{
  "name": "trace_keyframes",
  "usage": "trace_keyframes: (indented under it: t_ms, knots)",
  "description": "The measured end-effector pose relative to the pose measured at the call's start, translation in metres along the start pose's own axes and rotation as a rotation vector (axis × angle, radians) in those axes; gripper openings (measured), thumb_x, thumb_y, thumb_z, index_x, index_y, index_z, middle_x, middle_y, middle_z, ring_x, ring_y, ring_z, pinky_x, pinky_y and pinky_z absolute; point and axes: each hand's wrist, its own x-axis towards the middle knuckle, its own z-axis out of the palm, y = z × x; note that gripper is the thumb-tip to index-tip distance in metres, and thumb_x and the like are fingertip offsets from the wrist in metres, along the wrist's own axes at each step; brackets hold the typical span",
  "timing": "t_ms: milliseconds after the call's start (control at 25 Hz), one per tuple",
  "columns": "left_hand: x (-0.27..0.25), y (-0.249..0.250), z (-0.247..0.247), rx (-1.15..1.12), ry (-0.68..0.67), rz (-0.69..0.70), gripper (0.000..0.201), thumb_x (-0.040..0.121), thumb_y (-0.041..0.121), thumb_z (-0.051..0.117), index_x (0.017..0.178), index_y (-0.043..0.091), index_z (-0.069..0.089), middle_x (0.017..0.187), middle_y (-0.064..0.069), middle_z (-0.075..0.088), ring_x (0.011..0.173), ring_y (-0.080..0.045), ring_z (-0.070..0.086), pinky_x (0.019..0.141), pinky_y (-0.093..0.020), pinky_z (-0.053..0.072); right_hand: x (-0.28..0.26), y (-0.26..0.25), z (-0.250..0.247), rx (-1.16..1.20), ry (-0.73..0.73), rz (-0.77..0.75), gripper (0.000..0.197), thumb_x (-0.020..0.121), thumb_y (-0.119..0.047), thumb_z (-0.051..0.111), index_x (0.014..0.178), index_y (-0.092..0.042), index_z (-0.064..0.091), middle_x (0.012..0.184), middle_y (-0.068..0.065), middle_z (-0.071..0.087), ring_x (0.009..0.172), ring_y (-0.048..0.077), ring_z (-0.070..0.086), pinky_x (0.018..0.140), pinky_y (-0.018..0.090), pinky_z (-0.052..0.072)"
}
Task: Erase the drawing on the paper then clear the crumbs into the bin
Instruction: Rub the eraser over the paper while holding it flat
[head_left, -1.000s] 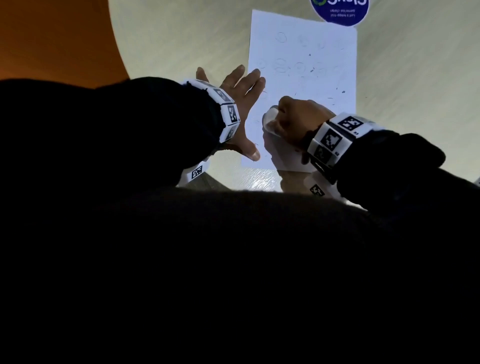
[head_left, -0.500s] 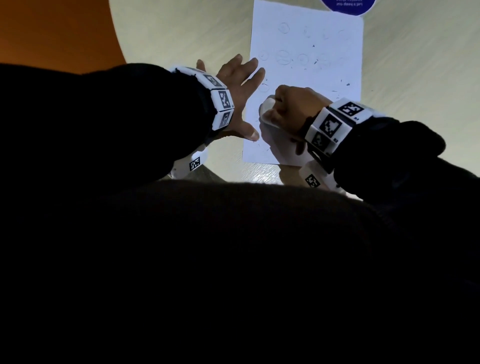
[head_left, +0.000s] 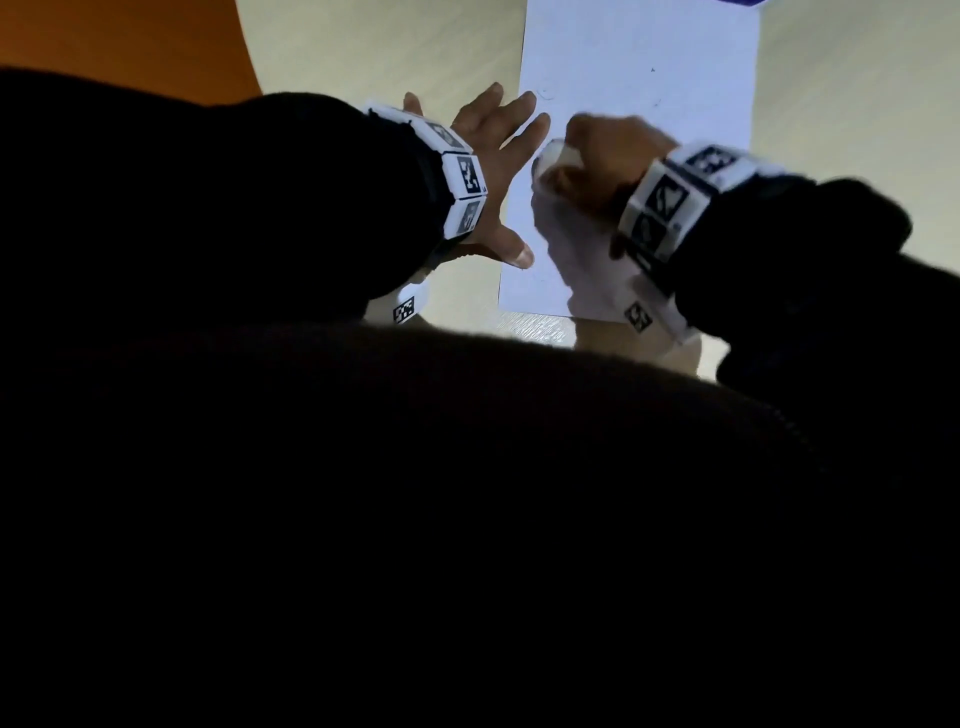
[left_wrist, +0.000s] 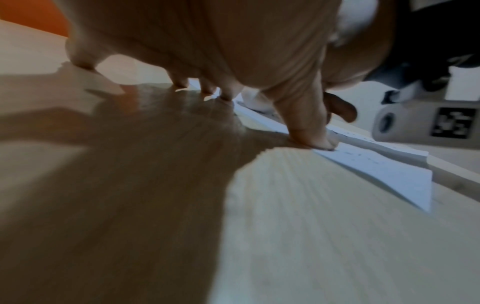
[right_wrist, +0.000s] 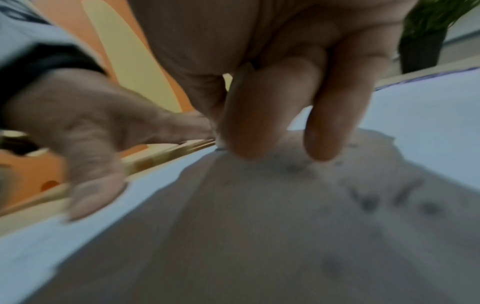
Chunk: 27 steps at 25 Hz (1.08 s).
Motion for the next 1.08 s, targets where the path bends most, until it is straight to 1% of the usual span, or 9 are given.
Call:
trace_keyframes:
  t_ms: [80,160,240,400,560,760,880,960,1080]
  knots:
    - [0.000,0.001,-0.001,-0.009,-0.007,-0.010,0.121,0.065,0.078,0.060,0.152,0.028,-0.008,0.160,0.008,-0.014,0.147,-0.017,-0.014,0.103,-0.075,0.001,0.010,0.004,-0.008,0.016,0.001,0.019,0.035,0.093,-0.035,0.046,0.116,-0.009,0.053,0.115,0.015,0.060,0.103,0.031,0.056,0.076,0.031,0.035]
    - [-0.001,0.000,-0.001,-0.007,0.001,-0.014,0.120,0.066,0.075,0.062,0.153,0.027,-0.006,0.160,0.008,-0.012,0.147,-0.017,-0.013,0.103,-0.075,0.002,-0.006,-0.001,0.009,-0.024,0.027,-0.010,0.029,0.094,-0.030,0.044,0.110,-0.009,0.055,0.109,0.015,0.061,0.100,0.031,0.057,0.075,0.032,0.036]
    - [-0.002,0.001,0.000,0.003,0.010,0.000,0.120,0.066,0.075,0.061,0.153,0.027,-0.006,0.160,0.008,-0.012,0.147,-0.017,-0.012,0.103,-0.076,0.004,-0.017,-0.005,0.015,-0.030,-0.031,-0.079,0.026,0.094,-0.029,0.046,0.108,-0.009,0.055,0.107,0.015,0.061,0.099,0.032,0.057,0.074,0.033,0.037]
    - [0.001,0.001,-0.003,0.007,-0.026,-0.010,0.122,0.065,0.079,0.059,0.152,0.028,-0.009,0.160,0.008,-0.014,0.147,-0.017,-0.015,0.103,-0.075,0.002,0.017,0.004,-0.010,-0.008,-0.022,0.003,0.038,0.094,-0.035,0.048,0.119,-0.008,0.052,0.119,0.015,0.059,0.110,0.031,0.055,0.081,0.033,0.038]
    - [0.001,0.001,-0.004,0.007,-0.052,-0.015,0.122,0.065,0.077,0.060,0.152,0.028,-0.008,0.160,0.008,-0.015,0.147,-0.018,-0.015,0.102,-0.075,0.001,-0.020,-0.002,0.016,-0.023,-0.009,-0.083,0.027,0.091,-0.031,0.047,0.106,-0.009,0.055,0.095,0.012,0.060,0.096,0.032,0.059,0.072,0.033,0.037]
    - [0.001,0.004,-0.005,0.011,-0.046,-0.015,0.121,0.066,0.078,0.059,0.152,0.028,-0.010,0.160,0.008,-0.016,0.147,-0.018,-0.015,0.103,-0.074,0.001,0.017,0.013,-0.013,0.020,-0.052,0.011,0.034,0.092,-0.037,0.048,0.113,-0.011,0.053,0.114,0.013,0.060,0.104,0.030,0.056,0.074,0.031,0.034]
    - [-0.001,0.003,-0.005,0.007,-0.046,-0.026,0.120,0.067,0.076,0.061,0.152,0.028,-0.008,0.160,0.008,-0.015,0.147,-0.018,-0.015,0.103,-0.074,0.001,-0.023,-0.003,0.016,-0.026,-0.015,-0.114,0.032,0.090,-0.035,0.034,0.094,-0.010,0.054,0.089,0.010,0.059,0.085,0.032,0.059,0.069,0.033,0.040]
    - [-0.001,0.002,-0.003,0.004,-0.031,-0.015,0.120,0.067,0.076,0.061,0.153,0.027,-0.008,0.160,0.007,-0.014,0.147,-0.018,-0.015,0.103,-0.074,0.000,-0.027,-0.004,0.016,-0.035,0.066,-0.111,0.035,0.083,-0.036,0.023,0.079,-0.012,0.049,0.074,0.006,0.052,0.071,0.029,0.054,0.064,0.031,0.036]
    - [0.001,0.002,-0.003,-0.006,-0.031,-0.017,0.121,0.065,0.079,0.058,0.152,0.029,-0.010,0.160,0.009,-0.015,0.146,-0.016,-0.015,0.104,-0.073,-0.001,0.011,0.010,-0.010,0.019,-0.049,-0.005,0.030,0.092,-0.037,0.045,0.109,-0.014,0.053,0.106,0.013,0.061,0.097,0.030,0.057,0.073,0.031,0.034]
